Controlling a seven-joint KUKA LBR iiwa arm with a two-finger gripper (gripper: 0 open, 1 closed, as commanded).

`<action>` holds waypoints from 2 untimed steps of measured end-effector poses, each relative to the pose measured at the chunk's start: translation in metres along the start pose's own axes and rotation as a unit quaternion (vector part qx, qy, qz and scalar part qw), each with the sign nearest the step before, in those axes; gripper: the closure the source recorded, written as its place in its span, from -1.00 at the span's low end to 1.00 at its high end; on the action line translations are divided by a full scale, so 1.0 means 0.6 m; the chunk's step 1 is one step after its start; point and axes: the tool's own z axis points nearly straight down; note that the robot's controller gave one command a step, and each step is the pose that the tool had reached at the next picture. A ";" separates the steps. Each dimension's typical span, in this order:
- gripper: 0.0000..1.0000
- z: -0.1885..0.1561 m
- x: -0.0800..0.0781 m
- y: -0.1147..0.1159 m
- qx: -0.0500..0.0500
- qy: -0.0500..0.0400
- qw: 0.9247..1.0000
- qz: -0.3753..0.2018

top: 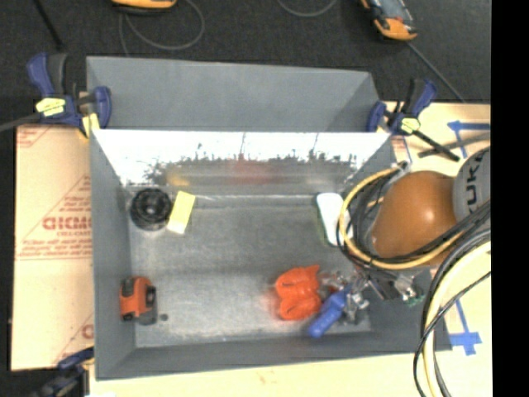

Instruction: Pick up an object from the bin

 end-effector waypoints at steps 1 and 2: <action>1.00 -0.011 -0.001 0.001 -0.001 0.000 1.000 0.001; 1.00 -0.044 0.001 0.002 -0.003 0.003 1.000 0.001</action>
Offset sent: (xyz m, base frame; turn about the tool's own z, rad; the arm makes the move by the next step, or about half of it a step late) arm 0.0001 -0.0001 0.0681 0.0000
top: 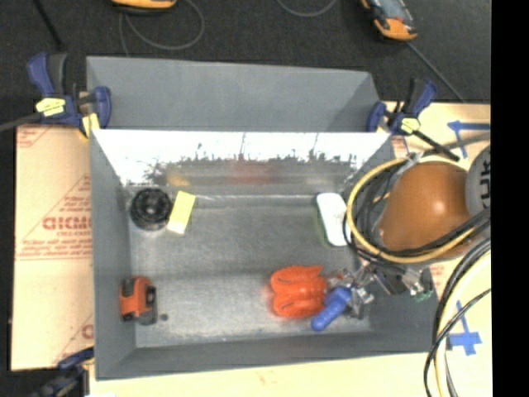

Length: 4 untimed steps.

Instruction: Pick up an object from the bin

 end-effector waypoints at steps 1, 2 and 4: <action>1.00 -0.028 -0.001 -0.002 0.002 -0.002 1.000 0.001; 1.00 -0.044 -0.002 -0.003 0.003 -0.003 1.000 0.002; 1.00 -0.066 0.000 -0.002 0.001 0.000 1.000 0.003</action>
Offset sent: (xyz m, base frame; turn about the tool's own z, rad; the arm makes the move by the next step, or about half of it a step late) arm 0.0000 0.0002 0.0368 0.0000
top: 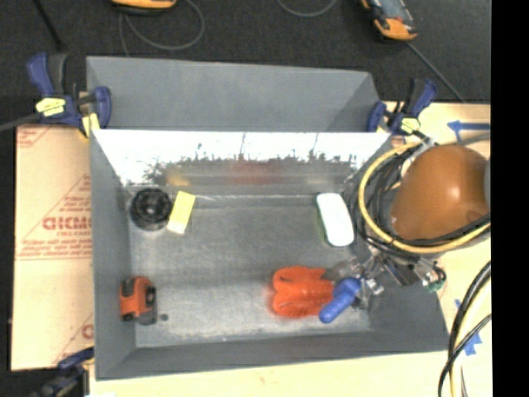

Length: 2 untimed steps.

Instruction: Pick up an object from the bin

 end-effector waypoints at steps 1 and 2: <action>1.00 -0.025 0.000 -0.001 0.001 -0.001 1.000 0.001; 1.00 -0.043 -0.001 -0.002 0.002 -0.002 1.000 0.002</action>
Offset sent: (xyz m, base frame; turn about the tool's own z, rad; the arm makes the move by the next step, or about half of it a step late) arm 0.0000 0.0000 0.0466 0.0000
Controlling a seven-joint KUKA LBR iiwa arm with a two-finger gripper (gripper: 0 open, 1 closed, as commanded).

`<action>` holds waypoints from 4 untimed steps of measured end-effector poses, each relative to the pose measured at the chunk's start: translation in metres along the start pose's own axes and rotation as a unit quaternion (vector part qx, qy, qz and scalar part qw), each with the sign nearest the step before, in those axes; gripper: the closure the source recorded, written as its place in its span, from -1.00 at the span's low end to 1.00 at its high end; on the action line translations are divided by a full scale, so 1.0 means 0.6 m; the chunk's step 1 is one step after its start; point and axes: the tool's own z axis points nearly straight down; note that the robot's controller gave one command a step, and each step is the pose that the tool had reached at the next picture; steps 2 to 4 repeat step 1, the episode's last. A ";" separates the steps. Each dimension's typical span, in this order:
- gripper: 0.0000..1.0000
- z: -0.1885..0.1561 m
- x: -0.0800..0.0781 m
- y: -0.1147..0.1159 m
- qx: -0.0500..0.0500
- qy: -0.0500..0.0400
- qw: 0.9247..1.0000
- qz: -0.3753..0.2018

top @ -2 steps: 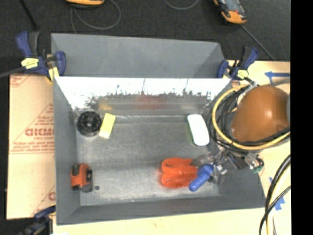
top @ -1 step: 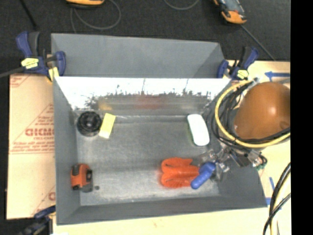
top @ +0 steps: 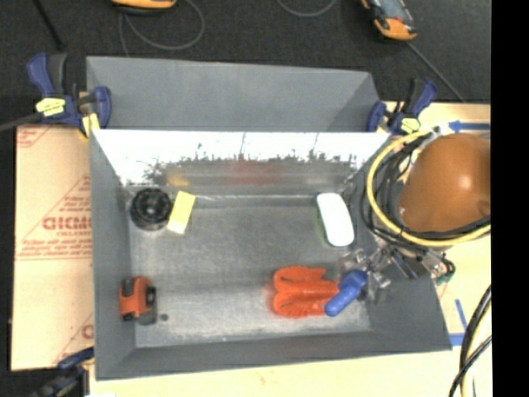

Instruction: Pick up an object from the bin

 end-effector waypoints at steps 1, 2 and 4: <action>1.00 -0.013 0.000 -0.001 0.000 0.000 1.000 0.001; 1.00 -0.013 0.000 -0.001 0.000 0.000 1.000 0.001; 1.00 -0.013 0.000 -0.001 0.000 0.000 1.000 0.001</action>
Offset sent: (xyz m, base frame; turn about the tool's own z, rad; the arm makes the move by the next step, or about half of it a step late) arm -0.0003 -0.0002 0.0207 0.0000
